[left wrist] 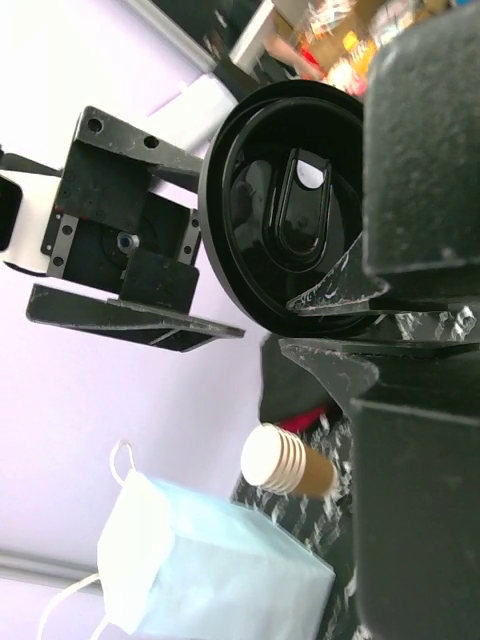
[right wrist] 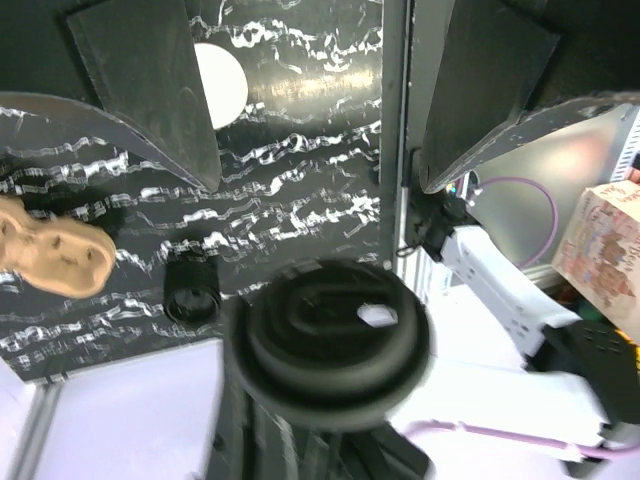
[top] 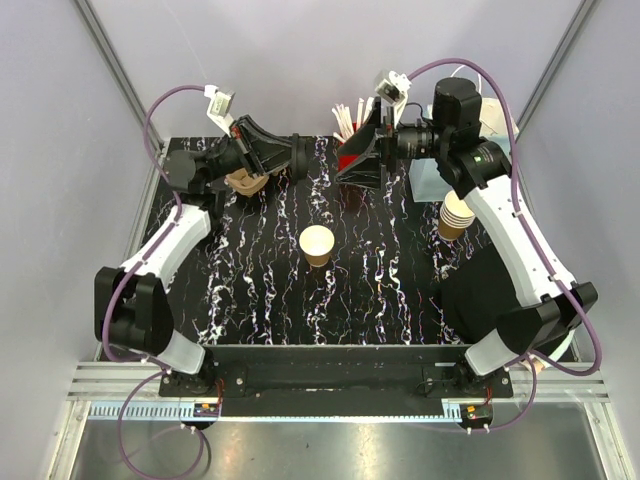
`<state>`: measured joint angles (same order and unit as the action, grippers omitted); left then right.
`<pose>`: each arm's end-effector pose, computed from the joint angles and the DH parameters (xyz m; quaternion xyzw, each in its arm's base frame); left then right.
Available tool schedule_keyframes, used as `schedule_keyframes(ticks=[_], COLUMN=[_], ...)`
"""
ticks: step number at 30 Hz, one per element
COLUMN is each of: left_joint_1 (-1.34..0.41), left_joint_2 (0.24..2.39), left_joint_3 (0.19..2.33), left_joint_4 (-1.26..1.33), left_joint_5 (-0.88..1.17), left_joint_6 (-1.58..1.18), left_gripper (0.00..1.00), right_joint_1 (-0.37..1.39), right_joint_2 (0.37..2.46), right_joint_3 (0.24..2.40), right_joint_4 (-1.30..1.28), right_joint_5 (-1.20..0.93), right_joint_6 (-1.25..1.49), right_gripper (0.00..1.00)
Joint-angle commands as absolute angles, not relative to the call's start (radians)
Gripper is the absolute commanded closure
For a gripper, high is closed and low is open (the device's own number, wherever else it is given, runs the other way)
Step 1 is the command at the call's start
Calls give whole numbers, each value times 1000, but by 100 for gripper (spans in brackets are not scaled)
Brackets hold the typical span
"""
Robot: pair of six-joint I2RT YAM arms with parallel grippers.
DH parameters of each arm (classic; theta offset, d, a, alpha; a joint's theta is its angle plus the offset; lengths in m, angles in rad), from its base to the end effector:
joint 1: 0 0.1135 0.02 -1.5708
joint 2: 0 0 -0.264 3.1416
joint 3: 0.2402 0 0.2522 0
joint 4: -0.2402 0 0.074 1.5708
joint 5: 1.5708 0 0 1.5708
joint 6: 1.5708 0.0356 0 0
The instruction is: Pack the takeout coffee
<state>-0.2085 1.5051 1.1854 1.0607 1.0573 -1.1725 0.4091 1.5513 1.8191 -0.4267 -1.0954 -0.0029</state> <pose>0.3082 -0.0969 0.4187 0.2476 0.5224 -0.6601 0.4797 0.2850 0.1581 0.4858 -0.4636 0.5668 0.4998 0.4625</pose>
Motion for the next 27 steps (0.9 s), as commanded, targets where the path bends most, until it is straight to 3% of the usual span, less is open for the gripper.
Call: schedule_keyframes(ticks=[1,13,27], left_joint_1=[-216,-268,-284], left_joint_2=[1546,1554,1578], left_joint_3=[1175,1174,1170], left_joint_4=[1272,1187,1154], left_joint_5=[976,940,943], left_joint_6=[-1329,-1261,-1224], left_gripper=[100,100,100], right_joint_1=[442,492,511], right_joint_2=[1569,1598,1632], right_joint_3=[1901,1911,1965], right_joint_4=[-354,-330,-337], right_joint_5=[-1134,-1134,-1140], right_joint_6=[77,112,127], right_gripper=[15,17,31])
